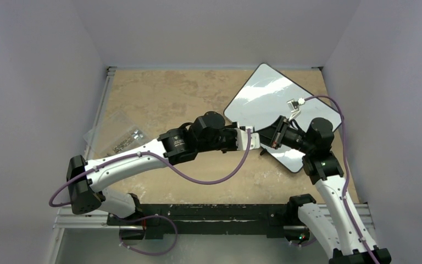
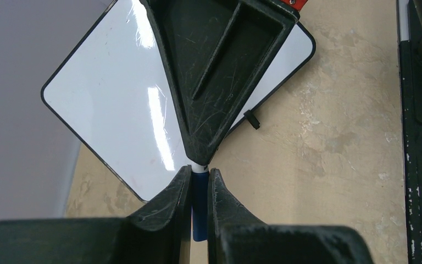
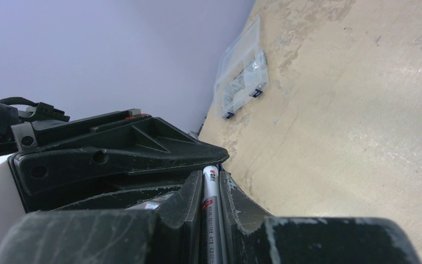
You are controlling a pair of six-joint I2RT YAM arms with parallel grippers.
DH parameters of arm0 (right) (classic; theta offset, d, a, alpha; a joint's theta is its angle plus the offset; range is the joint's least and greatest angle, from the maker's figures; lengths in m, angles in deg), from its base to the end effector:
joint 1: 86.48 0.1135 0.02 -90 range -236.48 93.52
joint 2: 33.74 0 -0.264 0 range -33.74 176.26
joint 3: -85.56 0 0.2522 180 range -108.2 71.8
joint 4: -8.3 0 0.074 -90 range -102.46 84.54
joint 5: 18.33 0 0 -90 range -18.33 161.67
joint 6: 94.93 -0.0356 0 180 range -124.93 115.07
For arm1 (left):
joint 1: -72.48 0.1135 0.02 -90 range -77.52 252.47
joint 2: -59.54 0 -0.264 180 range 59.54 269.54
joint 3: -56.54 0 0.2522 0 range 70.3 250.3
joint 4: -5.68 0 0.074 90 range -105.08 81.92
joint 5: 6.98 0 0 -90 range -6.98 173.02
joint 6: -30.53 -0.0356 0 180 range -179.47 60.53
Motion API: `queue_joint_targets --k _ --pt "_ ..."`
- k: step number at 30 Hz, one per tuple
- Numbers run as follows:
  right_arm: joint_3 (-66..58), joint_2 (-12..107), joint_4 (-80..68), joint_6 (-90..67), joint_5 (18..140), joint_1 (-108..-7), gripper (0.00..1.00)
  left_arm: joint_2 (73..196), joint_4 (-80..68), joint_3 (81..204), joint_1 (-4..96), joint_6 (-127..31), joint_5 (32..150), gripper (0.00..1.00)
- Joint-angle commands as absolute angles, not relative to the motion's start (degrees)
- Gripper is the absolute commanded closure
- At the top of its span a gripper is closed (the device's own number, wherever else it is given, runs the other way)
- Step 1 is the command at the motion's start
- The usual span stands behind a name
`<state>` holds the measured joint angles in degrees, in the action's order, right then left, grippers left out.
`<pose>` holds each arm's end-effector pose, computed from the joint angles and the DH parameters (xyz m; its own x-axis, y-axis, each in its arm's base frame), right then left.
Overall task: Write a sentence on the whiteboard
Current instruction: Pass from the left arm to the right, then open the pen cap from the whiteboard marker.
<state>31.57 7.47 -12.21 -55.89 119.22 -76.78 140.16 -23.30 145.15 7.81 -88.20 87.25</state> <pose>0.1577 0.0536 0.3300 -0.7316 0.4068 -0.5471 -0.4226 0.3591 0.8322 0.1384 -0.2985 0.3698 0.3131 0.4591 -0.8314 0.8899 0.1639 0.4256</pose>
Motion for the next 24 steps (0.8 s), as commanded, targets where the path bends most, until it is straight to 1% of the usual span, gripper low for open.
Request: queue_joint_targets --k 1,4,5,7,8,10,12,14,18,24 --pt "32.2 7.3 -10.1 -55.4 118.8 -76.3 1.0 140.2 -19.9 148.0 5.1 -89.6 92.8 1.0" --pt "32.4 6.8 -9.8 -55.2 118.6 -76.3 1.0 139.7 -20.1 147.5 5.0 -89.0 91.9 1.0" --pt "32.3 6.5 -9.9 -55.1 118.5 -76.3 1.0 139.6 -20.2 147.5 5.0 -88.3 90.5 0.92" --pt "31.9 5.8 -10.3 -54.7 118.3 -76.3 1.0 139.8 -21.6 148.3 5.0 -86.8 87.1 0.69" --pt "31.7 5.5 -10.5 -54.5 118.3 -76.3 1.0 140.0 -22.4 148.6 5.0 -86.5 85.2 0.61" --pt "31.0 5.2 -11.1 -54.1 118.2 -76.3 1.0 139.8 -22.9 148.1 5.0 -86.5 83.3 0.51" --pt "30.5 4.9 -11.2 -54.2 118.0 -76.3 1.0 138.7 -21.9 146.4 5.0 -86.2 81.5 0.45" --pt "29.9 4.8 -11.6 -54.1 117.9 -76.3 1.0 137.7 -21.2 145.5 5.0 -85.8 80.8 0.43" --pt "28.8 4.3 -12.5 -53.6 118.1 -76.3 1.0 137.0 -22.3 145.8 5.2 -84.0 77.0 0.46" --pt "28.3 3.3 -13.2 -53.4 118.6 -76.3 1.0 137.0 -25.2 147.4 6.7 -81.4 77.1 0.54"
